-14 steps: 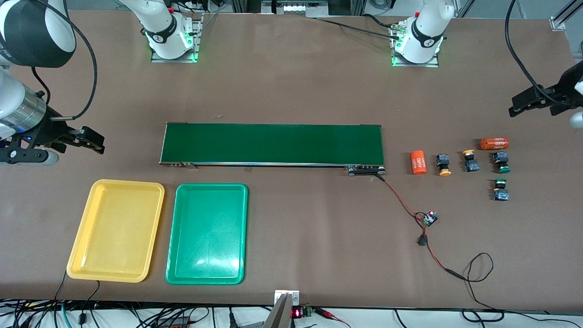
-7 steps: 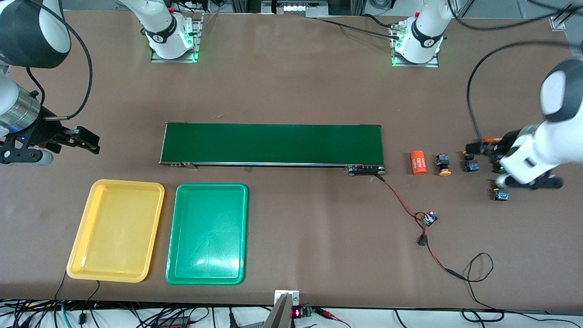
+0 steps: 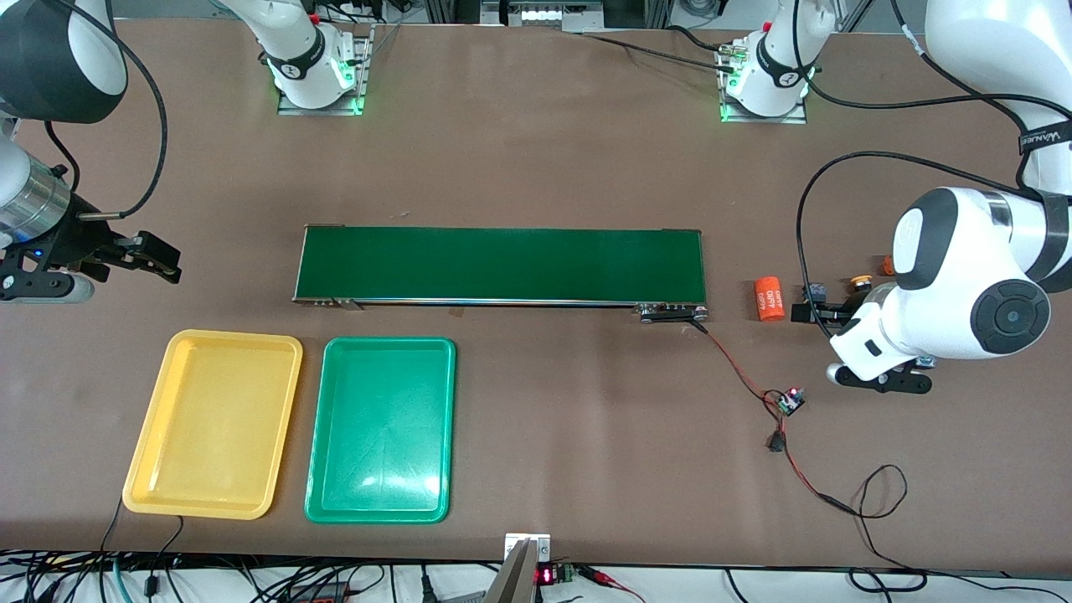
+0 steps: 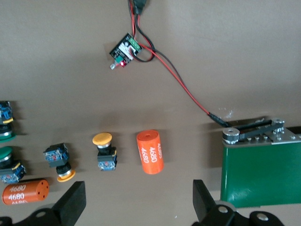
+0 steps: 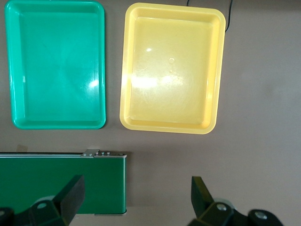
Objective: Sort buttons by color to trays
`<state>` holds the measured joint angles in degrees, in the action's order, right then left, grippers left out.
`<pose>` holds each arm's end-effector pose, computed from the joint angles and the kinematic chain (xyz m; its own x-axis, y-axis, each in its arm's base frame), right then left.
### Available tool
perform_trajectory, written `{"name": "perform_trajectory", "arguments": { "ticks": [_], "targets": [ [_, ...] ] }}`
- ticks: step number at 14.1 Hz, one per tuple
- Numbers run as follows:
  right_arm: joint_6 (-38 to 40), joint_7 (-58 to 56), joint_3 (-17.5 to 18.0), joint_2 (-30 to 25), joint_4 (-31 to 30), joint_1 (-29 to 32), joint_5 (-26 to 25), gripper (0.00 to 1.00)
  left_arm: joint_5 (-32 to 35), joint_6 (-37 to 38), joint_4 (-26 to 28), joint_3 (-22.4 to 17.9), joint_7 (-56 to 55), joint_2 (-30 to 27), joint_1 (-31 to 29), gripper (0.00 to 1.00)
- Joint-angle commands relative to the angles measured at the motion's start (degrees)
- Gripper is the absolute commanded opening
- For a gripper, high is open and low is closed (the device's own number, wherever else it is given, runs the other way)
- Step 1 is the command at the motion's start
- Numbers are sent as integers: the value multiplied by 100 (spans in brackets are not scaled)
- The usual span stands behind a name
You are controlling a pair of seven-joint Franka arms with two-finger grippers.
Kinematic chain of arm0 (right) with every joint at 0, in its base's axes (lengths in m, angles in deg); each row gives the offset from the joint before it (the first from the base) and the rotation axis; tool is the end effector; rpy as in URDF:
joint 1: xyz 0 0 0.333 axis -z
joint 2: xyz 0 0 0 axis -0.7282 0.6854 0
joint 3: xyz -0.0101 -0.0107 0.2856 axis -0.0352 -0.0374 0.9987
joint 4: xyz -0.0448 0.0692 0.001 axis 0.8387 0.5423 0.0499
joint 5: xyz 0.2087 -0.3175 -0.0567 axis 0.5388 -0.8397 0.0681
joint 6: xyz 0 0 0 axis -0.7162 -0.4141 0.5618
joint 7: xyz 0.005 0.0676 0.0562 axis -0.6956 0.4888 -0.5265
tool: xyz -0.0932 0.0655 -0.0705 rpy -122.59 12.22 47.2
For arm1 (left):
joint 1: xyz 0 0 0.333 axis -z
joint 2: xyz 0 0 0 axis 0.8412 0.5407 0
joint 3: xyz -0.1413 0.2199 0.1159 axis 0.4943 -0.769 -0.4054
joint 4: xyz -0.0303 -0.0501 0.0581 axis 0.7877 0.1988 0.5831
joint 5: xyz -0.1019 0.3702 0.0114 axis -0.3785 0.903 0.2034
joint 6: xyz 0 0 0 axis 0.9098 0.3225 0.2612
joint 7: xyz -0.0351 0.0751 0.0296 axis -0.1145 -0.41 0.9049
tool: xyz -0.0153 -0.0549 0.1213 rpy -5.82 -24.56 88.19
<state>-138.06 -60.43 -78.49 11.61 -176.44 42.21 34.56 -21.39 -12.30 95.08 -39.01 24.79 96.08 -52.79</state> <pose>0.6041 0.0196 0.4932 0.9980 0.0038 0.0636 0.0008 -0.9989 0.0475 0.6419 -0.0569 0.3383 0.9604 -0.0759 -0.2682 -0.0766 -0.9970 0.0081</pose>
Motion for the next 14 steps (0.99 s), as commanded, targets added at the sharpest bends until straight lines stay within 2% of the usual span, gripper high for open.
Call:
{"name": "perform_trajectory", "arguments": {
  "ticks": [1, 4, 7, 11, 14],
  "targets": [
    [33, -94, 21, -5, 61, 40, -59, 100, -92, 13, -151, -80, 143, 50, -113, 100],
    [33, -94, 21, -14, 61, 40, -59, 100, -110, 153, -81, -10, 195, 15, -237, 100],
    [42, -94, 21, -23, 61, 31, -67, 100, -110, 110, 365, -19, 204, -274, -298, 100],
    [51, -86, 30, -14, 61, 31, -50, 100, -92, -1328, 2262, -10, 187, -1257, -307, 100],
    [112, -181, 21, -32, 61, 48, -76, 100, -145, -1963, 3011, 8, 169, -1444, -316, 100]
  ]
}}
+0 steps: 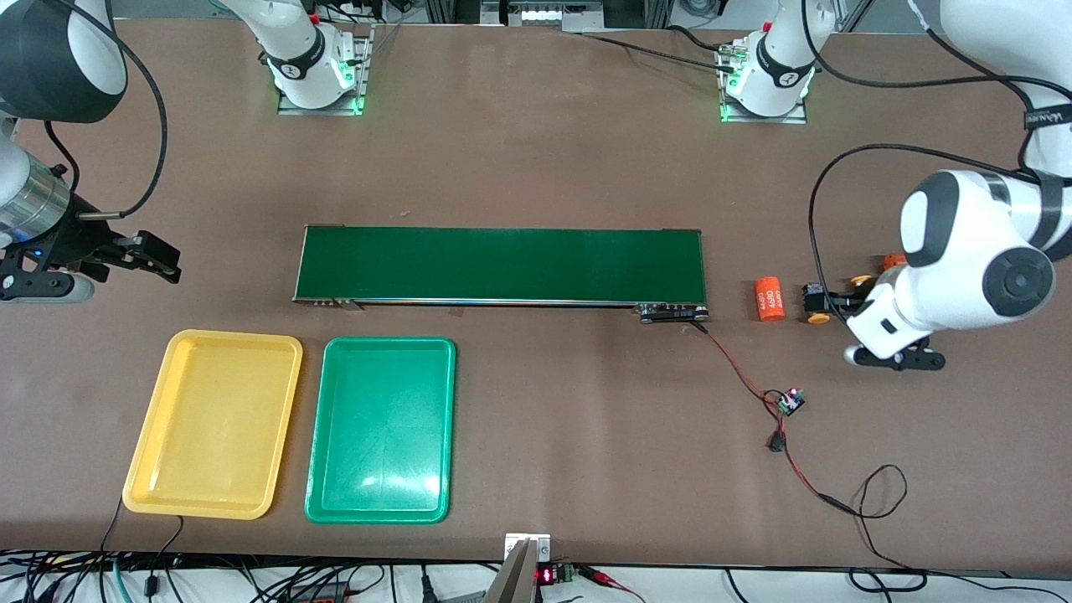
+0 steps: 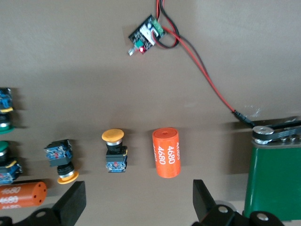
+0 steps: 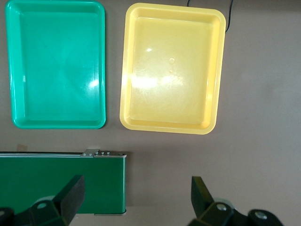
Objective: Sort buttons by color to trays
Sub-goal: 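Grasp the orange cylinder with the left gripper and lift it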
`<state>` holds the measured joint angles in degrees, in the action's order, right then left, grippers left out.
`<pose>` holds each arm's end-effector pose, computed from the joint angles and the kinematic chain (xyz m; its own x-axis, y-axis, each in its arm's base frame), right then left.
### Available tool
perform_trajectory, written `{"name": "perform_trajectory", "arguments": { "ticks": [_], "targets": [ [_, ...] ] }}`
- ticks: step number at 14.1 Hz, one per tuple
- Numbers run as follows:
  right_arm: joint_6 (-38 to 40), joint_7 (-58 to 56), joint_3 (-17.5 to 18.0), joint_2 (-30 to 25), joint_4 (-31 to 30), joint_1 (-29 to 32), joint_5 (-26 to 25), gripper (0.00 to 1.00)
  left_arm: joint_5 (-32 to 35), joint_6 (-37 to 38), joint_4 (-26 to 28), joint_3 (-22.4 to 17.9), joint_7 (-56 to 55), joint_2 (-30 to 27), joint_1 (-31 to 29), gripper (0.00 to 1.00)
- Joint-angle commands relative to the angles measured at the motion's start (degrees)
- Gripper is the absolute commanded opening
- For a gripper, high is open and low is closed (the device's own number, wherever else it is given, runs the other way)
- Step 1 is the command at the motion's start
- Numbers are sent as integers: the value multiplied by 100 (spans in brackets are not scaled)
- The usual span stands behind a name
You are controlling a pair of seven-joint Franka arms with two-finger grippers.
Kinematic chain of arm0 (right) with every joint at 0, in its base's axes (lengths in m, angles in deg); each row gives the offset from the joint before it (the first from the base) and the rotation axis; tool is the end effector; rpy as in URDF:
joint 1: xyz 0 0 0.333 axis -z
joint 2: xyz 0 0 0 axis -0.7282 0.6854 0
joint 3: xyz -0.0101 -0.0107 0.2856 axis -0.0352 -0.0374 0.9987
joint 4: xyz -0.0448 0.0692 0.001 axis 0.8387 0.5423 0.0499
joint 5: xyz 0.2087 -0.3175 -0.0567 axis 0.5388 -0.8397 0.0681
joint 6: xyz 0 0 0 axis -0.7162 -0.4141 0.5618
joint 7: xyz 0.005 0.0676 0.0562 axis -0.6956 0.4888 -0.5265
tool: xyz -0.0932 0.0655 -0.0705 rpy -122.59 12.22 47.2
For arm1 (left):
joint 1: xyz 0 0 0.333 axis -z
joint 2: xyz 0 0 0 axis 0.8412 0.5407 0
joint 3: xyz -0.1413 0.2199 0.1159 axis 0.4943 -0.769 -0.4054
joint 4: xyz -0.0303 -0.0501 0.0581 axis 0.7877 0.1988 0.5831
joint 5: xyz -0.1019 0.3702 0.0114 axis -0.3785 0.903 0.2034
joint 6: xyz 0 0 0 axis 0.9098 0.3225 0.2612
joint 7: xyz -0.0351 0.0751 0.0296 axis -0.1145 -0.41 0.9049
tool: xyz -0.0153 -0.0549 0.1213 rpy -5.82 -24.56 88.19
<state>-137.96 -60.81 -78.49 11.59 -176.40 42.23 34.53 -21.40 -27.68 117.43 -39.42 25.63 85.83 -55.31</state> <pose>0.6039 0.0193 0.4936 0.9980 0.0101 0.0626 0.0071 -0.9988 0.0485 0.5938 -0.0229 0.2974 0.9763 -0.0404 -0.2126 -0.0398 -0.9992 0.0072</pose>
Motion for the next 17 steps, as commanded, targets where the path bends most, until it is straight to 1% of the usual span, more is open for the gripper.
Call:
{"name": "perform_trajectory", "arguments": {
  "ticks": [1, 2, 4, 8, 9, 13, 17],
  "targets": [
    [112, -301, 22, -30, 57, 55, -64, 100, -265, -644, 1004, 49, 85, -419, -56, 100],
    [112, -555, 22, -30, 57, 64, -47, 100, -310, -916, 1250, 58, 85, -427, -56, 100],
    [121, -672, 21, -30, 48, 99, -37, 100, -310, -1234, 1463, 189, 77, -392, -56, 100],
    [147, -689, 13, -30, 57, 134, -29, 100, -310, -1779, 1525, 225, 94, 11, -47, 100],
    [121, -646, 21, -30, 57, 126, -55, 100, -302, -1920, 1560, 347, 111, 82, -56, 100],
    [112, -715, 22, -30, 57, 134, -73, 100, -293, -2237, 1560, 383, 576, 424, -143, 100],
    [121, -715, 22, -12, 57, 134, -64, 100, -293, -2273, 1630, 392, 902, 557, -214, 100]
  ]
}}
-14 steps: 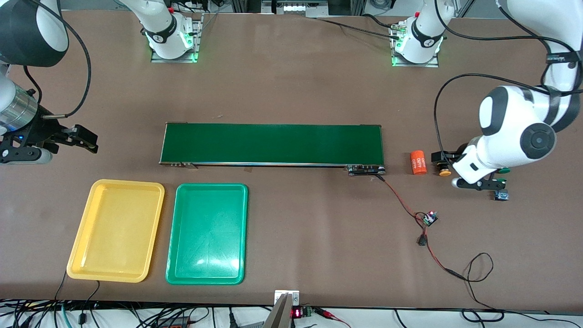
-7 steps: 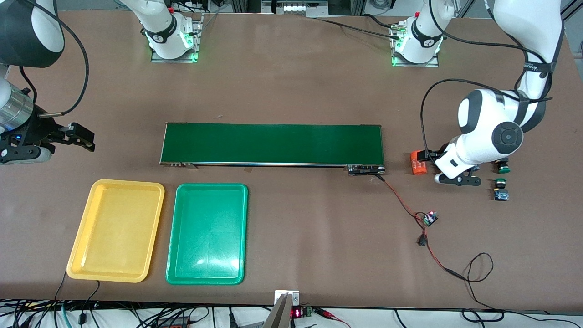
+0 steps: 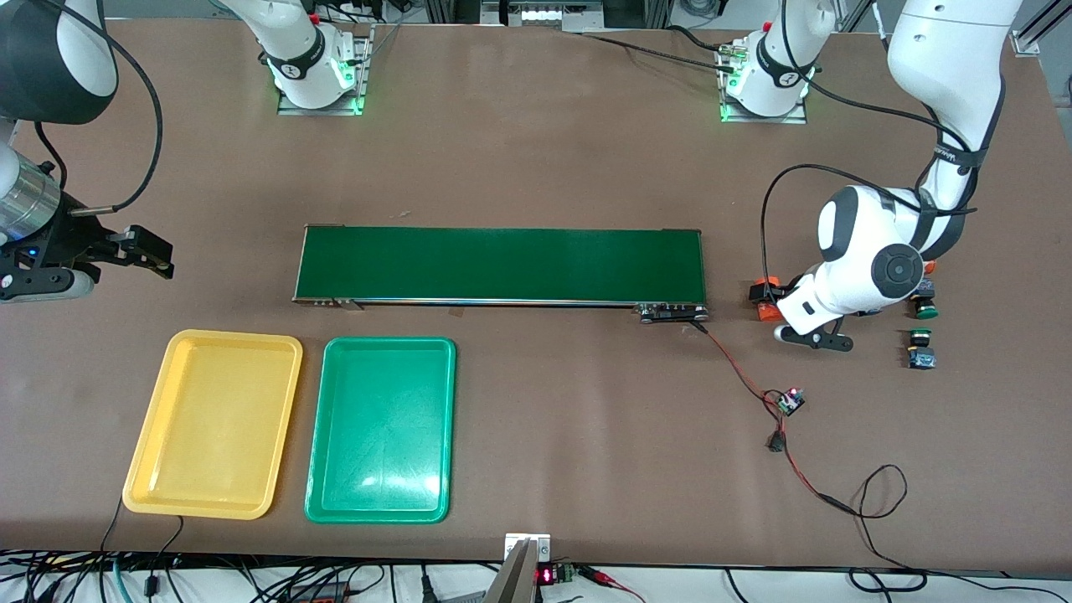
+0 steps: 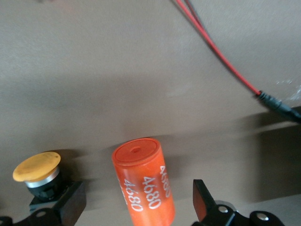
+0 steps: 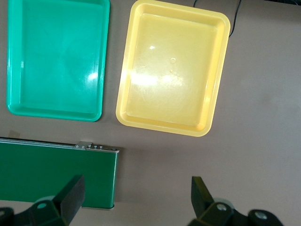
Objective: Sort buttons by color to trays
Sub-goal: 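Grasp the orange cylinder with the left gripper and lift it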
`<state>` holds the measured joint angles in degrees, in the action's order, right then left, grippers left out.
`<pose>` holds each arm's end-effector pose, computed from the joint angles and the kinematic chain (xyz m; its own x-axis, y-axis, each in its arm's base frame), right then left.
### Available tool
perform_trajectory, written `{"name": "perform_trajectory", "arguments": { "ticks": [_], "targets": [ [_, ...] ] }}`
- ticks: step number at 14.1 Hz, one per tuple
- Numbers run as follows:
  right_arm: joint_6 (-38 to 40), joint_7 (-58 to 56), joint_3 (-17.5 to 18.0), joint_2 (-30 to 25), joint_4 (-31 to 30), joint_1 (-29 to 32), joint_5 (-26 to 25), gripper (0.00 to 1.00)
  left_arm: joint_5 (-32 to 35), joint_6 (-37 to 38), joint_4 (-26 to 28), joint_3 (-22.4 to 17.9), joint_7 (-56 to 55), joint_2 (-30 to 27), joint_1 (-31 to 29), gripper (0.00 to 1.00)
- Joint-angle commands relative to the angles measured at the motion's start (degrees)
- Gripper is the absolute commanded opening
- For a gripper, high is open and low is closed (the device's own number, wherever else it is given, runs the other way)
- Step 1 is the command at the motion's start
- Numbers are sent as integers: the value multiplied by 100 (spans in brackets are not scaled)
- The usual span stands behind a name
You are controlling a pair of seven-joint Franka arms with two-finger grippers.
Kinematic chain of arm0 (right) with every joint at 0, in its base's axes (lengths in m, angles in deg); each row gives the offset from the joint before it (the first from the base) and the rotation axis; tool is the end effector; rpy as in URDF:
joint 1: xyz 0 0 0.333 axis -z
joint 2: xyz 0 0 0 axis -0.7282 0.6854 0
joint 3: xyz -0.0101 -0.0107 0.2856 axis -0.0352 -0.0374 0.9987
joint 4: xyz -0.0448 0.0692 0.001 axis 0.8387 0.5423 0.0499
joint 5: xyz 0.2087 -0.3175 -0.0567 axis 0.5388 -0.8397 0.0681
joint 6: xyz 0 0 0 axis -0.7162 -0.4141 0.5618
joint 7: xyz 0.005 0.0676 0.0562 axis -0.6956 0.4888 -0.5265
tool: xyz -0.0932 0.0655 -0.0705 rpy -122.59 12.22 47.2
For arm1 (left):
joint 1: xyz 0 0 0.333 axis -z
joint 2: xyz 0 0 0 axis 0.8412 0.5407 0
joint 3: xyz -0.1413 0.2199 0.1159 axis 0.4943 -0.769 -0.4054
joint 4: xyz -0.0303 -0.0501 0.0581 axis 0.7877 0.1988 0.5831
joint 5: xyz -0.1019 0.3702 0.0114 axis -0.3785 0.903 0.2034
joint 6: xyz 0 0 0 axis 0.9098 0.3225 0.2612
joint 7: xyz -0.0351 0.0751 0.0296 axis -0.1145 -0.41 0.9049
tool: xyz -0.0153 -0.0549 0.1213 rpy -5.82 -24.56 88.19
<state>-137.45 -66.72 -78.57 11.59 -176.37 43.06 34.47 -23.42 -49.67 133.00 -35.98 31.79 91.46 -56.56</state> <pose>0.6031 0.0095 0.4930 0.9941 0.0969 0.0489 0.0942 -0.9940 0.0554 0.5470 -0.0448 0.1580 0.9684 -0.1589 -0.1922 -0.1472 -0.9863 0.0740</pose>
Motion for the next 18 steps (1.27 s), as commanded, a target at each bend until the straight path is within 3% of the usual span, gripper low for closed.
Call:
{"name": "perform_trajectory", "arguments": {
  "ticks": [1, 5, 11, 12, 14, 16, 17, 18],
  "targets": [
    [69, -133, 29, -12, 54, 51, -58, 100, -91, -91, 83, 56, 286, 2, -176, 100],
    [78, -203, 29, -3, 54, 42, -76, 100, -117, -757, 451, 152, 216, 99, -194, 100],
    [95, -169, 29, 15, 54, 25, -67, 100, -442, -785, 540, 276, -22, 90, -186, 100],
    [104, -143, 29, 15, 37, 25, -67, 100, -451, -777, 540, 276, 22, 82, -186, 92],
    [104, -125, 38, 24, 28, -10, -67, 100, -451, -742, 540, 267, 31, 73, -186, 37],
    [86, -125, 47, 41, 28, -37, -67, 100, -416, -724, 540, 267, 49, 38, -273, 7],
    [95, -99, 56, 41, 19, -37, -67, 100, -390, -715, 531, 267, 31, 3, -273, 0],
    [104, -90, 64, 41, 10, -37, -67, 100, -381, -593, 479, 267, 22, -146, -273, 0]
  ]
}}
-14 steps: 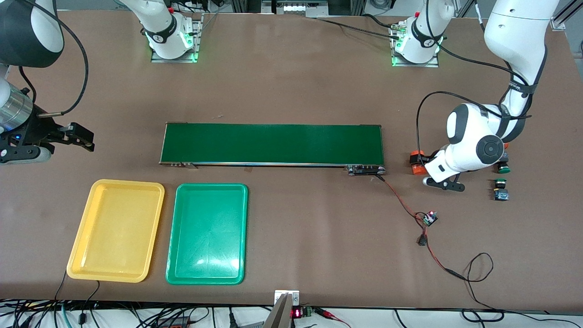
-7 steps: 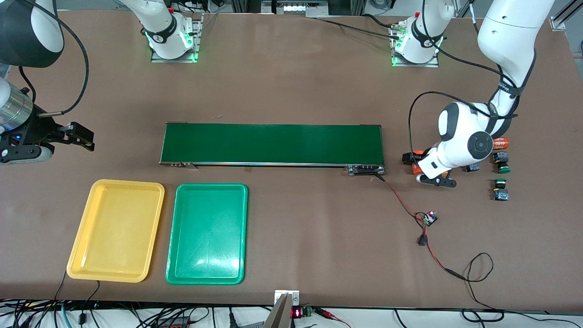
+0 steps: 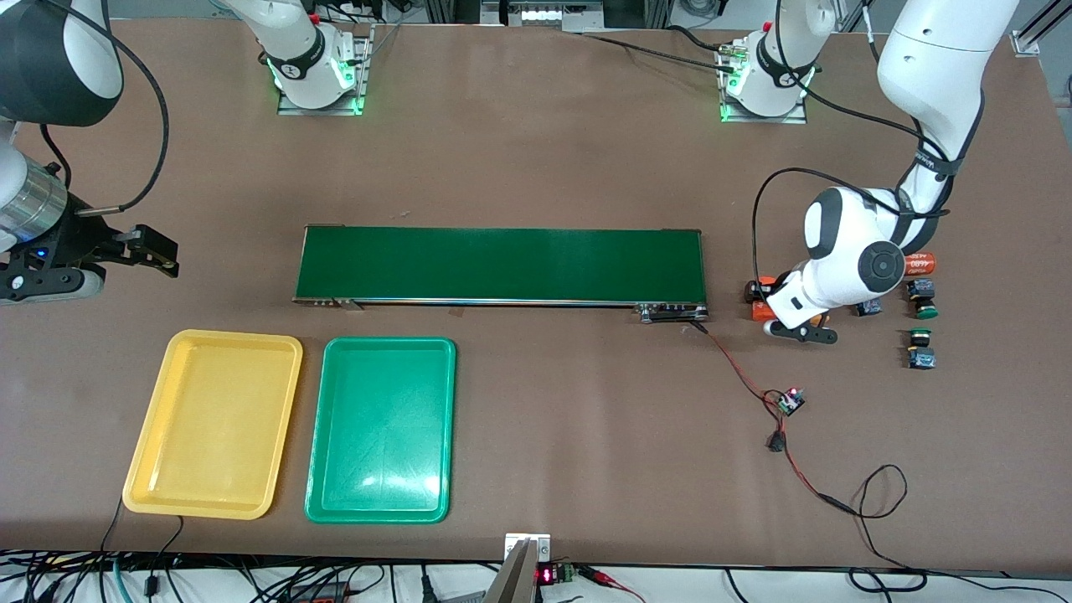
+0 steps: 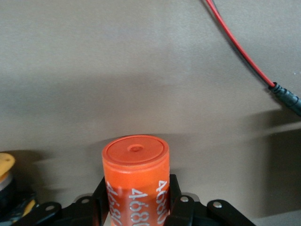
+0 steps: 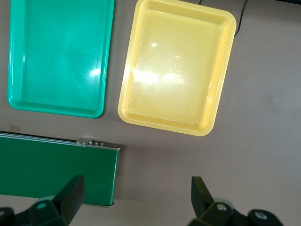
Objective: Sort buttons by color to trays
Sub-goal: 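Carry the orange cylinder onto the green conveyor belt and lower it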
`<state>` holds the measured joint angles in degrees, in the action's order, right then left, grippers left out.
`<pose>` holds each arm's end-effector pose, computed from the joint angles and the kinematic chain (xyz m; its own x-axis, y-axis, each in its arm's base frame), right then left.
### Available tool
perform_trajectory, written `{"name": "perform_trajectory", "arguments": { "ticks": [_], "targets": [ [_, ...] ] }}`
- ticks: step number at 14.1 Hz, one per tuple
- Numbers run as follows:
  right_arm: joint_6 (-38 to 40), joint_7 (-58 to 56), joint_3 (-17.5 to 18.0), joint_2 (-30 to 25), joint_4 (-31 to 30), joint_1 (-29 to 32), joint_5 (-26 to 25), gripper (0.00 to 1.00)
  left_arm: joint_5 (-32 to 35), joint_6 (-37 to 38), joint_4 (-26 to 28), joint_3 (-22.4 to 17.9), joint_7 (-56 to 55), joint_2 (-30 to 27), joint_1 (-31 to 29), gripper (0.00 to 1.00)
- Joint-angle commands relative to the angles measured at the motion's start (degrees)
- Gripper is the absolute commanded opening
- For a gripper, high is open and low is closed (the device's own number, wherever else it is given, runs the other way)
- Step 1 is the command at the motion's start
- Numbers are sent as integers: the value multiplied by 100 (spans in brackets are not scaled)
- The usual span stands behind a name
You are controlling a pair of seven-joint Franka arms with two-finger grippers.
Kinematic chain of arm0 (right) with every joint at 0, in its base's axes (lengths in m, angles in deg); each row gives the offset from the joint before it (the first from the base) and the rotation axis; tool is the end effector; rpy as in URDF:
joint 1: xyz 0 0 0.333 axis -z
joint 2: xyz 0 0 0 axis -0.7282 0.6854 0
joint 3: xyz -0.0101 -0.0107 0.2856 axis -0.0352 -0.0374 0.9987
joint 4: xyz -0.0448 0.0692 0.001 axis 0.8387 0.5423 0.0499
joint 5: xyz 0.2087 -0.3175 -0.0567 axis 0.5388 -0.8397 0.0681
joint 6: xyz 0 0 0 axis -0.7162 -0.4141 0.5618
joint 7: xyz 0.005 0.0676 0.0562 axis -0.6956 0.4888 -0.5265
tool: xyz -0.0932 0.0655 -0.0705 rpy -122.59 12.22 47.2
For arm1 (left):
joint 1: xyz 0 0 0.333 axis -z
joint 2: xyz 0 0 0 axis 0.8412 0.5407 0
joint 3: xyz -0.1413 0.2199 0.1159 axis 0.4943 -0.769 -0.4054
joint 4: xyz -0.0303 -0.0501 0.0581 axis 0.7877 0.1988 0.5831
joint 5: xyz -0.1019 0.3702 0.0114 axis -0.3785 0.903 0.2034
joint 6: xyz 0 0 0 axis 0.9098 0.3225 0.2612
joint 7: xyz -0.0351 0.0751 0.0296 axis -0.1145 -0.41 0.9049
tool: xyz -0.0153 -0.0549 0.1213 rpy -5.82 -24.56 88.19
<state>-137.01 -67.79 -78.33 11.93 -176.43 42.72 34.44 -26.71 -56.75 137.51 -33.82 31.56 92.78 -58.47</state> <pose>0.6028 0.0154 0.4882 0.9916 0.1252 0.0332 0.1232 -0.9908 0.0551 0.5285 -0.0485 0.1273 0.9793 -0.1111 -0.1692 -0.0923 -0.9890 0.1154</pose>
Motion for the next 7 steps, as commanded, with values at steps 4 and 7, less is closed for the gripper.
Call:
{"name": "perform_trajectory", "arguments": {
  "ticks": [4, 7],
  "targets": [
    [-1, 18, 48, 32, 16, -11, -64, 100, -9, 1213, -455, 103, 238, -1024, -82, 0],
    [-28, 18, 49, 94, 25, -3, -20, 100, -8, 1679, -597, 436, 608, -1509, -65, 0]
  ]
}}
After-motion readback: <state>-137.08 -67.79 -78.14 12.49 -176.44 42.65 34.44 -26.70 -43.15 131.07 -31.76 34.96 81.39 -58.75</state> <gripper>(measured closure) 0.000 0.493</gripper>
